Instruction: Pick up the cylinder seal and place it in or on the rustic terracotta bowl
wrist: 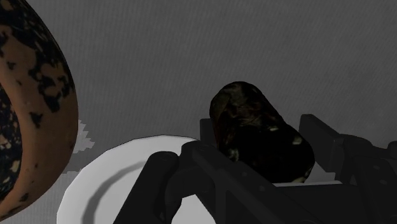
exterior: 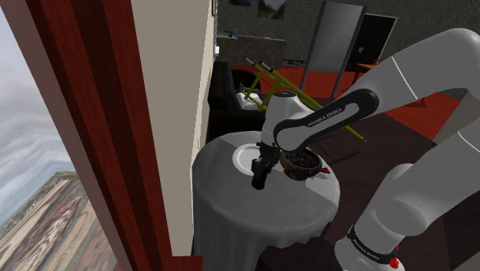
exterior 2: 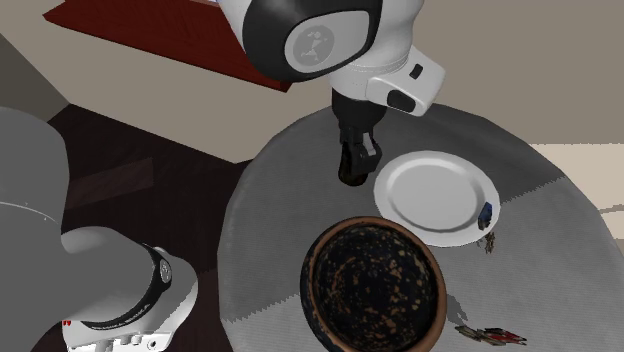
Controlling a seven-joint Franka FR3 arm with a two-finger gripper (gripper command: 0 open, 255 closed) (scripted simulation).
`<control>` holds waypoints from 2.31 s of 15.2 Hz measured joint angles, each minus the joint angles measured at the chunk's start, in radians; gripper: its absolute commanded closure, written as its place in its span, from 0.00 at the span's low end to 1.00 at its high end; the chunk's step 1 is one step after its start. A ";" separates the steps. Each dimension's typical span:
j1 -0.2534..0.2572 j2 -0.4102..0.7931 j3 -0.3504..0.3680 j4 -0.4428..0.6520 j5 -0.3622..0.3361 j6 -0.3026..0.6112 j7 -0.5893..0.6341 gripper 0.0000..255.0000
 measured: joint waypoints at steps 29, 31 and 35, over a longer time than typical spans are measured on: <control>0.003 -0.200 -0.035 0.223 -0.001 -0.422 -0.009 1.00; 0.002 -0.210 -0.039 0.241 -0.002 -0.450 -0.011 1.00; -0.002 -0.222 -0.050 0.276 -0.007 -0.498 -0.019 1.00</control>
